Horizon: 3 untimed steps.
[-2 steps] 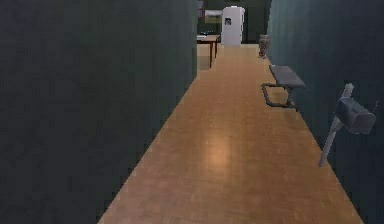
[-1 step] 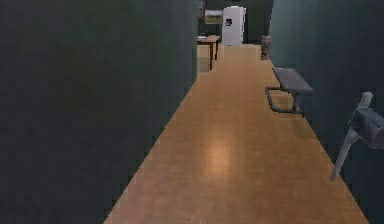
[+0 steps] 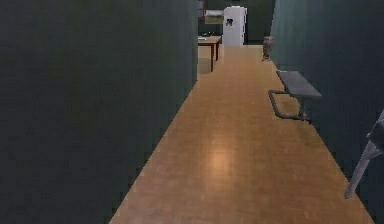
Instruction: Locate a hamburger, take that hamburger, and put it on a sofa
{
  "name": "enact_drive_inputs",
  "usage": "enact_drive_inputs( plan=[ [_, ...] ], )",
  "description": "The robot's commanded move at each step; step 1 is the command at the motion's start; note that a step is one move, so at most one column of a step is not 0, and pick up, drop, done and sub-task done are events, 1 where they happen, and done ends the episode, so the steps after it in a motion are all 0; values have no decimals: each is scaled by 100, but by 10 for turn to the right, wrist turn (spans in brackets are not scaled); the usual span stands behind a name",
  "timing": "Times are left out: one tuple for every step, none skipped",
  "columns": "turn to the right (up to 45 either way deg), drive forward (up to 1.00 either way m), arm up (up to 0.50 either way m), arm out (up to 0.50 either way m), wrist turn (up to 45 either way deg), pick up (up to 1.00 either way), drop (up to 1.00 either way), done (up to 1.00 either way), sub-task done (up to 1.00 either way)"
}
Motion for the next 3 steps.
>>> enact_drive_inputs(
  plan=[
    [90,0,0,0,0,0,0,0,0],
    [0,100,0,0,0,0,0,0,0],
    [0,100,0,0,0,0,0,0,0]
  ],
)
